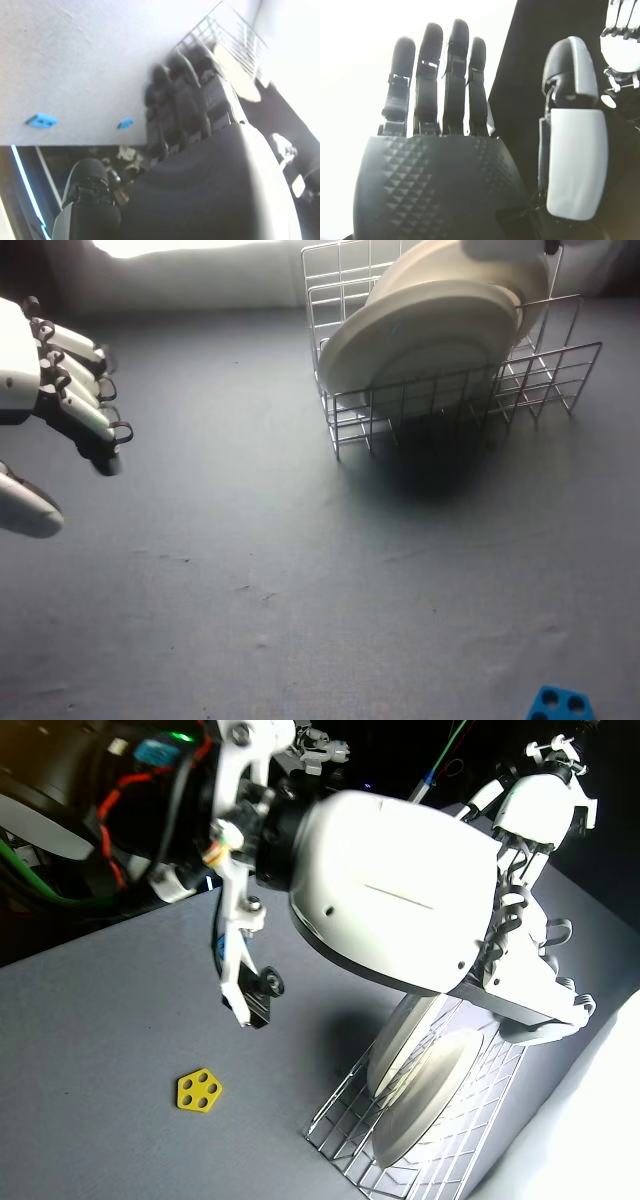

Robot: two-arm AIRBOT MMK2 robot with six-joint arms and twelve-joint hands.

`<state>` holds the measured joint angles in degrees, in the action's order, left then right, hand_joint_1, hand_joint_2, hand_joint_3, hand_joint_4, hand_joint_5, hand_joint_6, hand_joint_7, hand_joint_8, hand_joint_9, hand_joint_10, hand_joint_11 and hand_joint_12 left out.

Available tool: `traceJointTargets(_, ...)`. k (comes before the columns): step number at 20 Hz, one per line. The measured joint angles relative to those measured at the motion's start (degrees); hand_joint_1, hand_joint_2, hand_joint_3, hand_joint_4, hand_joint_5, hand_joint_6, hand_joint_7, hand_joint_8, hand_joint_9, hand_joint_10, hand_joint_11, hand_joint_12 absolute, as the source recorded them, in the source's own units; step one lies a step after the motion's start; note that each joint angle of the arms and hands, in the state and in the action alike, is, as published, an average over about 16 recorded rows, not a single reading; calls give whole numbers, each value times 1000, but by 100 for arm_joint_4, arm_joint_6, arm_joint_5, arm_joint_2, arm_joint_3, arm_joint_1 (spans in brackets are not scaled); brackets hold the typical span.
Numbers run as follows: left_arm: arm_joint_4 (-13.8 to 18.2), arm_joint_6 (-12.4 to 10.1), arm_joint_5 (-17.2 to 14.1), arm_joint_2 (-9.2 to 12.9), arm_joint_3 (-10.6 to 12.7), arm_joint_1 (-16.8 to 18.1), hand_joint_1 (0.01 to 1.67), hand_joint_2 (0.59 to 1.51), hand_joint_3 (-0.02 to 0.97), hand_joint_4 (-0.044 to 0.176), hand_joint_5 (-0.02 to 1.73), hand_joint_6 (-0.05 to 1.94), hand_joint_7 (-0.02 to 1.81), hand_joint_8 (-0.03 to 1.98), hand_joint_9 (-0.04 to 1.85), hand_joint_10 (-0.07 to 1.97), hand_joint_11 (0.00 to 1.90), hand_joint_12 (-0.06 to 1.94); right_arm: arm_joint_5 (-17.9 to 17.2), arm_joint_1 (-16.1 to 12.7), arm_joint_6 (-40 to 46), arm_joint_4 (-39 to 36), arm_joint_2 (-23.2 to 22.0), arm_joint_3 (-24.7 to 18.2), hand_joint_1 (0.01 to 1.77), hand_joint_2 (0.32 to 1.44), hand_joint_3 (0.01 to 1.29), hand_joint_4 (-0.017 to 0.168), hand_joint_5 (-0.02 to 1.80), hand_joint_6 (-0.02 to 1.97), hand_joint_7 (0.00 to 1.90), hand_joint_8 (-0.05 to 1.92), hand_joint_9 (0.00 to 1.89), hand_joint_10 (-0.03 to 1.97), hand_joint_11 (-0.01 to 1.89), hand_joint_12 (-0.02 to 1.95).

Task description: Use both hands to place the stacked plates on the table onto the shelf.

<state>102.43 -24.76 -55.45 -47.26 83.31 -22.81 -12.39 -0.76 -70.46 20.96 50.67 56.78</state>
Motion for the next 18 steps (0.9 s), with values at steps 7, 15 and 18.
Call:
traceJointTargets(7,-24,53,-8,62,-113,73,335,1207,7,93,1104,1599,1231,1621,1240,1637,1214,1755,61,-44,-154,-2,-209,-195,503,1065,22,45,1085,1778,1169,1790,1176,1853,1115,1877)
traceJointTargets(15,-38,225,-76,123,-254,188,644,1284,7,169,1414,1922,1555,1936,1606,1938,1645,1935,61,-19,-177,44,-270,-238,436,1351,22,124,1642,1915,1732,1911,1784,1911,1826,1901)
traceJointTargets(18,-42,283,-97,136,-284,213,719,1297,6,169,1423,1924,1560,1936,1613,1938,1661,1935,56,-10,-176,63,-271,-241,461,1403,17,150,1688,1917,1789,1911,1843,1911,1886,1901)
